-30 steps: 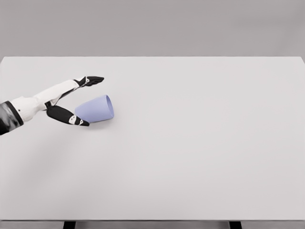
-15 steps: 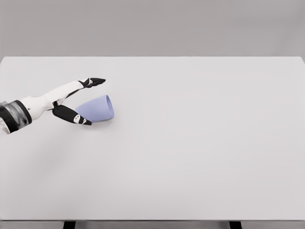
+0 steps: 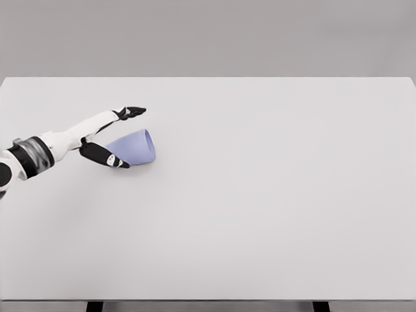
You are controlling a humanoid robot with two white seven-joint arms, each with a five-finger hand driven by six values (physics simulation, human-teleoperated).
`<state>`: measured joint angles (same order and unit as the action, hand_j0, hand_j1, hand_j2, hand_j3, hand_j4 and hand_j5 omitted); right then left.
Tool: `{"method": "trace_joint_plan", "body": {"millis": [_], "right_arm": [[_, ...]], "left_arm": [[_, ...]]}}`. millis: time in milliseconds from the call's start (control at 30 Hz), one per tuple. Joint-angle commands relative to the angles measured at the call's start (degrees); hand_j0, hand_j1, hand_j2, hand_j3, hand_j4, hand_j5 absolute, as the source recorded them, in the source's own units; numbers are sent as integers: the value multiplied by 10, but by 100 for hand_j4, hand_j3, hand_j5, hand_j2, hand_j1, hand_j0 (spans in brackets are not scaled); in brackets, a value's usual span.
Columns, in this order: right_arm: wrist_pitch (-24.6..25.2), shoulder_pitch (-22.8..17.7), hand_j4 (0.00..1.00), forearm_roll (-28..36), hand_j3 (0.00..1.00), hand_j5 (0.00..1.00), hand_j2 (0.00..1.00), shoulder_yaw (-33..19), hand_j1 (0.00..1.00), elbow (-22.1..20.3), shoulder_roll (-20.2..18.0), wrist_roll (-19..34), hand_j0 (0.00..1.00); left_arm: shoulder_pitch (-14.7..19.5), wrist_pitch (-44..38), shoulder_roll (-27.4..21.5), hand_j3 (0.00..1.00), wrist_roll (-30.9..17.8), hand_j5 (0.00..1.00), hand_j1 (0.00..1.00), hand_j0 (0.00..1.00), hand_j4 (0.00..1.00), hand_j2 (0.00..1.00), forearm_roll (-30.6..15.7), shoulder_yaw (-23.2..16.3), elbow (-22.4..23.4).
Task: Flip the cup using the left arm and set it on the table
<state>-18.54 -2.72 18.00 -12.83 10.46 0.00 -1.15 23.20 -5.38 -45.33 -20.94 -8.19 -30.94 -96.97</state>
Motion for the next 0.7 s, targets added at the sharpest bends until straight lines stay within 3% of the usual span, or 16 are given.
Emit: {"method": "trace_joint_plan", "body": {"millis": [0,667], "right_arm": [[0,0,100,0,100,100,100,0,100,0,0,0,100],[0,0,100,0,100,100,100,0,100,0,0,0,100]], "left_arm": [[0,0,2,100,0,100,100,100,100,100,2,-4,4],[5,2,35,100,-1,100,100,100,100,100,55,-9,36]]}}
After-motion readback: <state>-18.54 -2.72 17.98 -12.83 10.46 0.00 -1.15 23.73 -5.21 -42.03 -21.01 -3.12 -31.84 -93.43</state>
